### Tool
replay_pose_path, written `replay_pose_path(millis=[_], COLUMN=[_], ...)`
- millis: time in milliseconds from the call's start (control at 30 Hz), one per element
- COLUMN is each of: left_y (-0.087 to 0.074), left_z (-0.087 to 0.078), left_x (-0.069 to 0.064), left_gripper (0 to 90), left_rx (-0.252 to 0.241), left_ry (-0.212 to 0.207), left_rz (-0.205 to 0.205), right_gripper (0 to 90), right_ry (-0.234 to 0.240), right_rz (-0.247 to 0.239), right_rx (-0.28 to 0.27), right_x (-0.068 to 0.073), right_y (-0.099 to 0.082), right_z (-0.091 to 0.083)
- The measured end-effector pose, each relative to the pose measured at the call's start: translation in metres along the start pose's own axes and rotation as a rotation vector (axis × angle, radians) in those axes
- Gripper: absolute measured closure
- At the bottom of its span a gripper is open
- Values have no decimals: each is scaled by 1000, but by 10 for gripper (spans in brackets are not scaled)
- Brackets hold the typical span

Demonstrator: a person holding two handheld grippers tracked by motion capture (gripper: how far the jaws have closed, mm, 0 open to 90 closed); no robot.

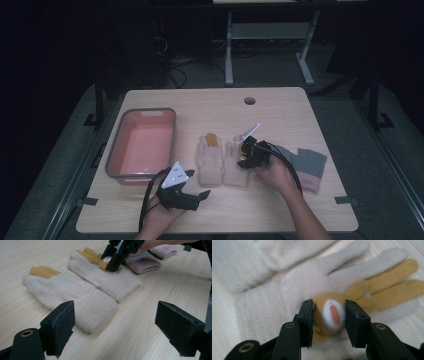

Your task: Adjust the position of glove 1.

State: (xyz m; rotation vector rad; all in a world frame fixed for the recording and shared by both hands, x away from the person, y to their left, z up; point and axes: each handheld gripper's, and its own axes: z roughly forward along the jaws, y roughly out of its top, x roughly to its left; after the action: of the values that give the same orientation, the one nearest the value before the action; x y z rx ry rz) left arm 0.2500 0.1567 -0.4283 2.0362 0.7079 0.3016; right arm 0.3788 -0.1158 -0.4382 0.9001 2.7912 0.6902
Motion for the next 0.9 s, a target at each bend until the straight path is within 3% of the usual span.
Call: replay_pose_path(millis=[67,267,467,567,800,900], left_y=[-1,0,0,-1,0,-1], left_z=[0,-1,0,2,-1,-2], left_x=[2,3,2,3,4,4], left_gripper=[164,164,164,164,164,164], left_rx=[-2,-6,2,3,-5,-10], left_ry=[-14,-12,-16,-17,-4,26], left_rz=[-26,-33,-22,-41,-39,-44], right_gripper=[613,626,628,628,628,628], right_ry=[19,9,5,-4,-16,-8], right_rz=[1,-33,-35,-59,-113,-126], right_rx=[-22,-45,-71,-78,-101,-122], right_x=[3,9,11,15,26,31], right_y=[1,2,-1,3,17,24], right_z=[-5,-18,-31,-38,-53,-57])
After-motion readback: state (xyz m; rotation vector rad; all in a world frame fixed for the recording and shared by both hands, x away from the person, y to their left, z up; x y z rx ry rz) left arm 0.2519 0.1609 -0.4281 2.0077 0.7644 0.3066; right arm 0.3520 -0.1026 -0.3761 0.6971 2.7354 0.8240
